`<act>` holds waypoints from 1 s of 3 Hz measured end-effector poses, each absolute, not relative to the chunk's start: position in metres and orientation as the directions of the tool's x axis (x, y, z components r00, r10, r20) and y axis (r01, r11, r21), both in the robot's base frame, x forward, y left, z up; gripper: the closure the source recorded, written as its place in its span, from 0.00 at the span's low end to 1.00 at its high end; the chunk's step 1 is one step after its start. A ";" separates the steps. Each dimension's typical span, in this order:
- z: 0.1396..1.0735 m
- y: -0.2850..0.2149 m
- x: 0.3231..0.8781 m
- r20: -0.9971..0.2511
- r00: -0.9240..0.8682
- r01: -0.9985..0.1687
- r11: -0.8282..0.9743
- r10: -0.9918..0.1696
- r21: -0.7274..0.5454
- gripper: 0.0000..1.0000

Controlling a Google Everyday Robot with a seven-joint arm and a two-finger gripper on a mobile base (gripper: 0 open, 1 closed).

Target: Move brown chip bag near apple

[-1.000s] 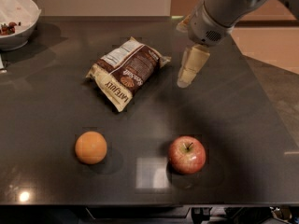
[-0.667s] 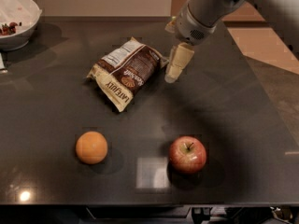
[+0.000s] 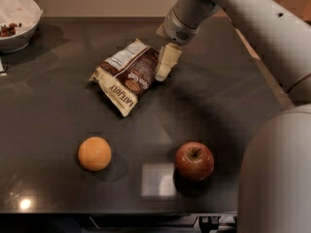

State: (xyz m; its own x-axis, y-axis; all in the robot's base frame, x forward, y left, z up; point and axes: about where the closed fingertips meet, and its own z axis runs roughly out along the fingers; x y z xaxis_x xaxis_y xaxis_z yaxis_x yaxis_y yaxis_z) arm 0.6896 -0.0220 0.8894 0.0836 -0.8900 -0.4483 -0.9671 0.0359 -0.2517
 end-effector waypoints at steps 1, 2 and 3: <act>0.875 -0.011 0.706 -0.432 0.082 -0.969 0.030 -0.898 -0.246 0.00; 0.863 -0.004 0.712 -0.416 0.074 -0.972 0.028 -0.907 -0.234 0.00; 0.856 -0.001 0.712 -0.401 0.073 -0.975 0.020 -0.913 -0.222 0.18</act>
Offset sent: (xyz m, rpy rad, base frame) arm 0.0300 0.0227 -0.0361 -0.0632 0.0273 -0.0106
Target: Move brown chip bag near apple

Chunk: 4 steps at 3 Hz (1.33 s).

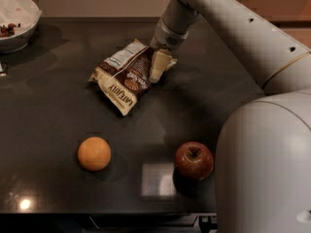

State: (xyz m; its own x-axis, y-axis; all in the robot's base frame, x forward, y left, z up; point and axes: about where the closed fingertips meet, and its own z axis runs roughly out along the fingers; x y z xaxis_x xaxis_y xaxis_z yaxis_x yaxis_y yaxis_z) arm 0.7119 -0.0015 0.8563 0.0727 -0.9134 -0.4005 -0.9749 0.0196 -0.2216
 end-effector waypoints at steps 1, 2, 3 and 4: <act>0.857 -0.003 0.710 -0.400 0.071 -0.977 0.017 -0.914 -0.214 0.41; 0.864 -0.007 0.707 -0.404 0.065 -0.976 0.027 -0.913 -0.217 0.64; 0.877 -0.021 0.705 -0.403 0.036 -0.973 0.061 -0.915 -0.225 0.87; 0.893 -0.047 0.697 -0.395 -0.003 -0.969 0.099 -0.919 -0.224 1.00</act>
Offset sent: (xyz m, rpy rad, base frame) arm -0.0101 -0.0154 0.0245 0.0090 -0.0095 -0.0233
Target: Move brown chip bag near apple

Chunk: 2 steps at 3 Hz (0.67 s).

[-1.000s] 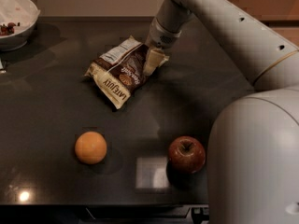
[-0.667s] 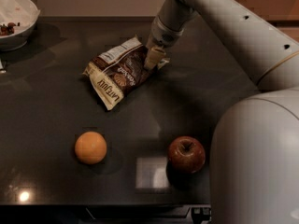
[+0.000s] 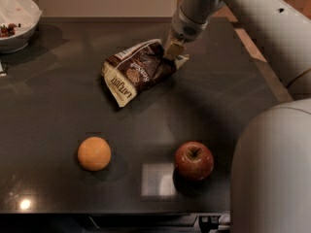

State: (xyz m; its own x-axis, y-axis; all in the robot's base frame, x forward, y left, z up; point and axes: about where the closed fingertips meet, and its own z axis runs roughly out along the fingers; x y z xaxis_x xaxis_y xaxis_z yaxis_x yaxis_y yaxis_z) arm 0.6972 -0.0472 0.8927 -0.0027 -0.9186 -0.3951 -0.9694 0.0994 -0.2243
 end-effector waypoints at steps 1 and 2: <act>0.907 -0.072 0.679 -0.386 -0.026 -0.969 0.118 -0.922 -0.218 1.00; 0.921 -0.099 0.653 -0.376 -0.059 -0.968 0.146 -0.925 -0.206 1.00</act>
Offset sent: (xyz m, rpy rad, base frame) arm -0.0838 -0.0906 0.0502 -0.0360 0.0383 -0.0952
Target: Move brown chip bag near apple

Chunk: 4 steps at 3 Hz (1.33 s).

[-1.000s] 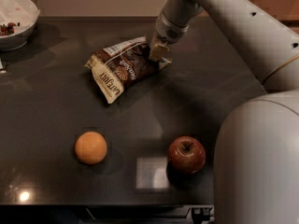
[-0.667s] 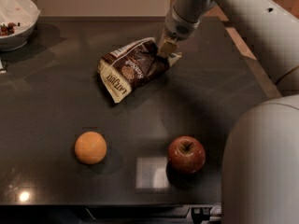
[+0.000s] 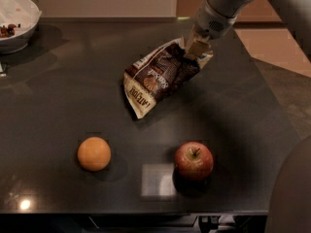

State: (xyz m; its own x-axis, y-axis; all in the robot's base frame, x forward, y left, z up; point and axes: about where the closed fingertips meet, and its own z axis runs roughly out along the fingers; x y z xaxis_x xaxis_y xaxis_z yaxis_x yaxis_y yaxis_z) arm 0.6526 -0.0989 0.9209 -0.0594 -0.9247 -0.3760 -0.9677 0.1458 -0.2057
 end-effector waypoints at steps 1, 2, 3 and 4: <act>0.927 -0.123 0.621 -0.368 -0.112 -0.966 0.188 -0.923 -0.179 1.00; 0.929 -0.143 0.595 -0.359 -0.161 -0.962 0.228 -0.920 -0.153 1.00; 0.928 -0.155 0.577 -0.356 -0.201 -0.956 0.262 -0.912 -0.130 1.00; 0.929 -0.165 0.561 -0.369 -0.240 -0.949 0.297 -0.898 -0.107 1.00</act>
Offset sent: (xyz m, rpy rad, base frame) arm -0.0926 -0.0709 0.0125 -0.0237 0.0941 -0.1410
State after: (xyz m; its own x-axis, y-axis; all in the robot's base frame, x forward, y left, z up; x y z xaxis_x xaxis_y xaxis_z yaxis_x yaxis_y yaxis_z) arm 0.5611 -0.1652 0.9285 -0.2399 -0.8980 -0.3688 -0.9488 0.2973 -0.1068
